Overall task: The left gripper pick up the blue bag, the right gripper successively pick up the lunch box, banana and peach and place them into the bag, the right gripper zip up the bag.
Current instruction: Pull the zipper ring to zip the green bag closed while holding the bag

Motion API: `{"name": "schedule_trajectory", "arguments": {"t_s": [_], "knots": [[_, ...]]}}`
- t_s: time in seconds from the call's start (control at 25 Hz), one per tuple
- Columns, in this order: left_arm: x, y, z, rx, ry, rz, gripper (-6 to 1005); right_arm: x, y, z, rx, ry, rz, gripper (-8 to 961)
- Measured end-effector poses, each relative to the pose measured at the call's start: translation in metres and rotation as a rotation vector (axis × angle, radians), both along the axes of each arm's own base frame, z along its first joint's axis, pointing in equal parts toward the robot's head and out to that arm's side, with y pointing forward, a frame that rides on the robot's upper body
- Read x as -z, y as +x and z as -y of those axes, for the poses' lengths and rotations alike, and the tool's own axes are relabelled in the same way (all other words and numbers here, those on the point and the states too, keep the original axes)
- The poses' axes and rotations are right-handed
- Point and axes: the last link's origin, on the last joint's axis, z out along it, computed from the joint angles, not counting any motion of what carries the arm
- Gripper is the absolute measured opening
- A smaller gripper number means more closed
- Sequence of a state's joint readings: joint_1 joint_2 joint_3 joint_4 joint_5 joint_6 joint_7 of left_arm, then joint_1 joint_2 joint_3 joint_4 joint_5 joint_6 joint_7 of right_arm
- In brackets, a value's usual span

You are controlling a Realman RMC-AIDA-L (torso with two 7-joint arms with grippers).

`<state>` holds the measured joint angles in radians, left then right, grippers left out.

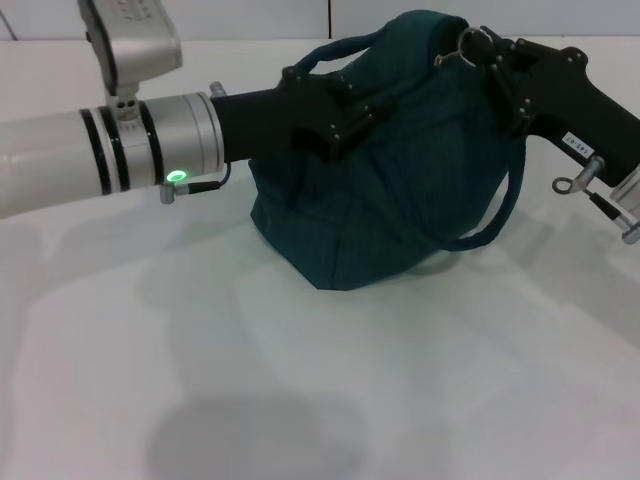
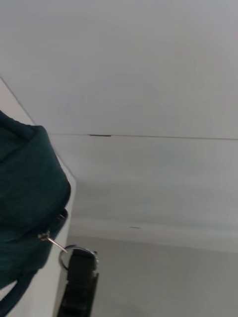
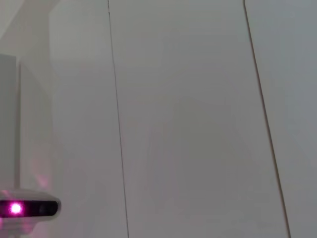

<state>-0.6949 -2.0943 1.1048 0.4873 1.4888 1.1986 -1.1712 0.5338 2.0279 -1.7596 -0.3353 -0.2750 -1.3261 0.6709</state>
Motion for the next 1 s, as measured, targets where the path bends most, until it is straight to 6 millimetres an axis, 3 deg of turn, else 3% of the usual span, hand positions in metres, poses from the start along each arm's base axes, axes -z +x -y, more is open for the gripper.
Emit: {"name": "schedule_trajectory", "arguments": {"t_s": [0.28,0.64,1.0], "knots": [[0.004,0.002,0.001,0.027,0.008,-0.024,141,0.0,0.0,0.0,0.0,-0.001,-0.001,6],[-0.007,-0.016,0.021,0.082,0.089,0.044,58,-0.001,0.01,0.003,0.042,-0.017,-0.018,6],[-0.008,-0.033,0.032,0.074,0.103,0.033,47,-0.006,0.016,0.003,0.074,0.003,-0.033,6]]}}
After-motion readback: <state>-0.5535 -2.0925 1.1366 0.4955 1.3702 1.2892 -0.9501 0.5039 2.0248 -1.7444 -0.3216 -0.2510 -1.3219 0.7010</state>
